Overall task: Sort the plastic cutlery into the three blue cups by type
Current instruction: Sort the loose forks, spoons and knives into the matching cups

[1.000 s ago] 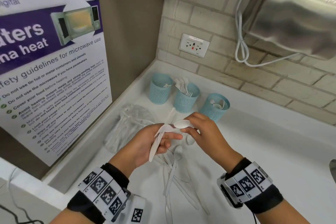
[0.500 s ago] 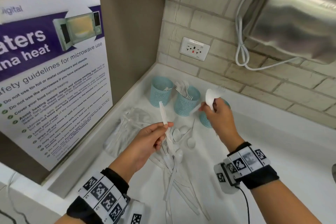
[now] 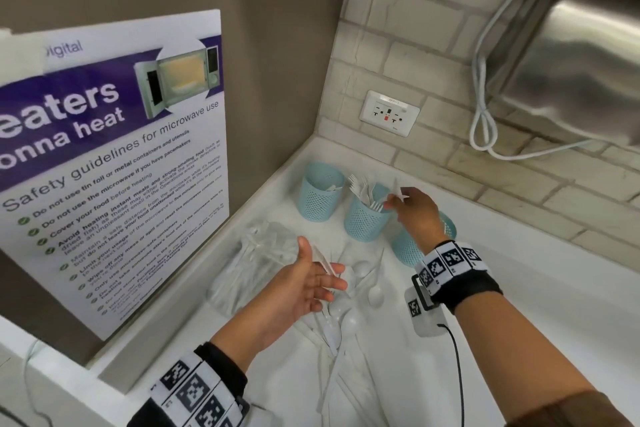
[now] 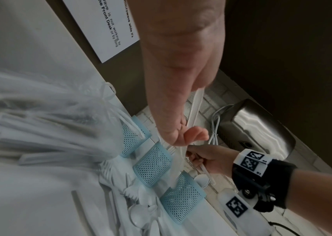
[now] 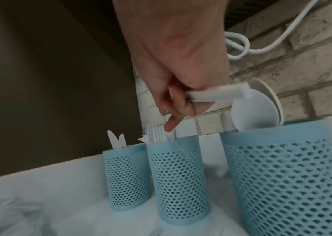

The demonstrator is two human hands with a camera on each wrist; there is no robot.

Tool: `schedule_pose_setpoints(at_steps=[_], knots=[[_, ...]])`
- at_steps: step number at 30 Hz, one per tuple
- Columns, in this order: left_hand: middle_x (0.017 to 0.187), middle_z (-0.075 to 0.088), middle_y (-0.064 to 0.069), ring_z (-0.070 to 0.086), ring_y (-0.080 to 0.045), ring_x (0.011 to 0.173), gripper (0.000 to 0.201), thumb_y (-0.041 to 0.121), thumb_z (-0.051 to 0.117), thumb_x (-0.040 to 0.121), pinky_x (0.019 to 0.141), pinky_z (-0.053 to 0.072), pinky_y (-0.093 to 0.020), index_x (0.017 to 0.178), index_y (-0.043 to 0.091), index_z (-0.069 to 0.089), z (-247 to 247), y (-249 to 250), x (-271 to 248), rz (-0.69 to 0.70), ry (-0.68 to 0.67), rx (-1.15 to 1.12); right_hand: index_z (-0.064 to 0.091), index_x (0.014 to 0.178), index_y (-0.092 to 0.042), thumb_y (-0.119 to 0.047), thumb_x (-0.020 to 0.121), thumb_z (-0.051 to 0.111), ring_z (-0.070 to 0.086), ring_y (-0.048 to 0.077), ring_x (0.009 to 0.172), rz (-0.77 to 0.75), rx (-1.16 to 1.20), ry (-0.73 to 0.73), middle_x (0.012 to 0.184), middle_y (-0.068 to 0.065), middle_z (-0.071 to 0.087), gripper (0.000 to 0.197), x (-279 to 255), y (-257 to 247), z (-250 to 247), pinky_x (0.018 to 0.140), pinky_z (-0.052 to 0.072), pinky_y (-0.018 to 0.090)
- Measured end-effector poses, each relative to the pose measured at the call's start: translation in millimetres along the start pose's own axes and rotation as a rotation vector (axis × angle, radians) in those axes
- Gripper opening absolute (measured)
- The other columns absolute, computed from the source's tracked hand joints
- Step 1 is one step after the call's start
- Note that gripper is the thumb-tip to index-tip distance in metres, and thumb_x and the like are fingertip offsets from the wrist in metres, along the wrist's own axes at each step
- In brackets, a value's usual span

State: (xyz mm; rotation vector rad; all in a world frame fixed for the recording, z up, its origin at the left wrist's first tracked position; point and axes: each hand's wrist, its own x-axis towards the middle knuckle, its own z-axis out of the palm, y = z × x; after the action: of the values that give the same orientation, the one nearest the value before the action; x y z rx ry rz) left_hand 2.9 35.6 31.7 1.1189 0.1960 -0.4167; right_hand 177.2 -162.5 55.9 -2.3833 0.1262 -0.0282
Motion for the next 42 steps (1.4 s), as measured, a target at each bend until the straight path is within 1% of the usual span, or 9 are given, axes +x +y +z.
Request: schedule_pose_setpoints(at_steps=[6, 11, 14, 18, 24, 30, 34, 38, 42], knots=[[0.099, 0.071, -0.009, 0.064, -0.01, 0.073, 0.019, 0.017, 0.054, 0.094, 0.07, 0.051, -0.018, 0.104, 0.01, 0.069, 3.1, -3.1, -1.8, 0.114, 0.053, 0.081, 0.056, 0.124, -0.01, -0.031, 0.091, 0.061, 0.057, 0.022, 0.086, -0.115, 0.113, 0.131, 0.097, 0.01, 0.064, 0.04, -38.0, -14.5, -5.8, 0.07, 0.035, 0.021], [0.085, 0.068, 0.019, 0.06, 0.002, 0.069, 0.019, 0.01, 0.053, 0.095, 0.064, 0.043, -0.005, 0.098, 0.022, 0.068, 7.4, -9.6, -2.0, 0.243, 0.055, 0.424, 0.068, 0.095, -0.003, -0.05, 0.086, 0.063, 0.037, 0.007, 0.047, -0.059, 0.225, -0.386, 0.055, -0.011, 0.046, 0.048, -74.7, -28.6, -1.2, 0.045, 0.029, 0.021], [0.078, 0.065, 0.022, 0.059, 0.002, 0.07, 0.02, 0.012, 0.052, 0.095, 0.064, 0.04, -0.003, 0.094, 0.024, 0.068, 8.2, -9.3, -1.8, 0.287, 0.088, 0.481, 0.059, 0.071, -0.009, -0.04, 0.086, 0.068, 0.031, 0.005, 0.043, -0.064, 0.318, -0.479, 0.049, -0.013, 0.042, 0.036, -78.7, -33.6, 0.1, 0.043, 0.025, 0.019], [0.088, 0.067, 0.006, 0.057, -0.006, 0.078, 0.016, 0.017, 0.057, 0.093, 0.075, 0.044, -0.011, 0.095, 0.028, 0.069, 3.1, -7.2, -2.5, 0.326, 0.125, 0.434, 0.057, 0.065, -0.015, -0.032, 0.091, 0.064, 0.031, 0.007, 0.042, -0.105, 0.395, -0.301, 0.045, -0.01, 0.052, 0.031, -70.0, -45.3, -8.1, 0.041, 0.026, 0.018], [0.099, 0.066, 0.016, 0.06, -0.007, 0.096, 0.013, 0.023, 0.062, 0.09, 0.078, 0.045, -0.018, 0.097, 0.032, 0.068, -5.6, -6.3, -2.0, 0.305, 0.225, 0.336, 0.069, 0.09, -0.018, -0.032, 0.095, 0.055, 0.049, -0.003, 0.047, -0.109, 0.722, 0.167, 0.079, -0.001, 0.072, 0.021, -38.0, -55.8, -18.5, 0.053, 0.036, 0.015], [0.099, 0.068, 0.011, 0.061, -0.008, 0.094, 0.012, 0.024, 0.062, 0.09, 0.073, 0.044, -0.013, 0.095, 0.032, 0.069, -3.5, -9.4, -1.0, 0.279, 0.205, 0.37, 0.073, 0.105, -0.016, -0.029, 0.096, 0.053, 0.062, -0.001, 0.087, -0.163, 0.43, 0.054, 0.078, -0.026, 0.069, 0.025, -24.5, -52.5, 23.2, 0.082, 0.047, 0.027], [0.101, 0.068, 0.004, 0.062, -0.01, 0.091, 0.012, 0.024, 0.062, 0.09, 0.07, 0.045, -0.01, 0.095, 0.033, 0.069, -5.2, -9.5, -2.4, 0.263, 0.207, 0.378, 0.056, 0.132, -0.019, -0.04, 0.093, 0.056, 0.056, 0.01, 0.116, -0.158, 0.349, -0.069, 0.121, -0.011, 0.063, 0.044, -22.2, -50.5, 34.3, 0.105, 0.043, 0.038], [0.102, 0.067, 0.003, 0.063, -0.007, 0.088, 0.012, 0.024, 0.063, 0.089, 0.072, 0.045, -0.012, 0.097, 0.032, 0.069, -5.7, -9.7, -2.3, 0.251, 0.2, 0.381, 0.045, 0.138, -0.026, -0.062, 0.091, 0.045, 0.061, 0.005, 0.082, -0.13, 0.451, -0.112, 0.105, -0.004, 0.064, 0.059, -26.4, -49.2, 20.5, 0.07, 0.045, 0.015], [0.103, 0.067, 0.004, 0.065, -0.007, 0.09, 0.012, 0.025, 0.062, 0.09, 0.069, 0.045, -0.01, 0.099, 0.031, 0.068, -1.2, -11.6, -3.2, 0.225, 0.175, 0.394, 0.062, 0.113, -0.018, -0.037, 0.1, 0.045, 0.047, 0.008, 0.062, -0.18, 0.564, 0.042, 0.072, -0.008, 0.056, 0.029, -23.2, -34.4, -8.1, 0.064, 0.039, 0.026]])
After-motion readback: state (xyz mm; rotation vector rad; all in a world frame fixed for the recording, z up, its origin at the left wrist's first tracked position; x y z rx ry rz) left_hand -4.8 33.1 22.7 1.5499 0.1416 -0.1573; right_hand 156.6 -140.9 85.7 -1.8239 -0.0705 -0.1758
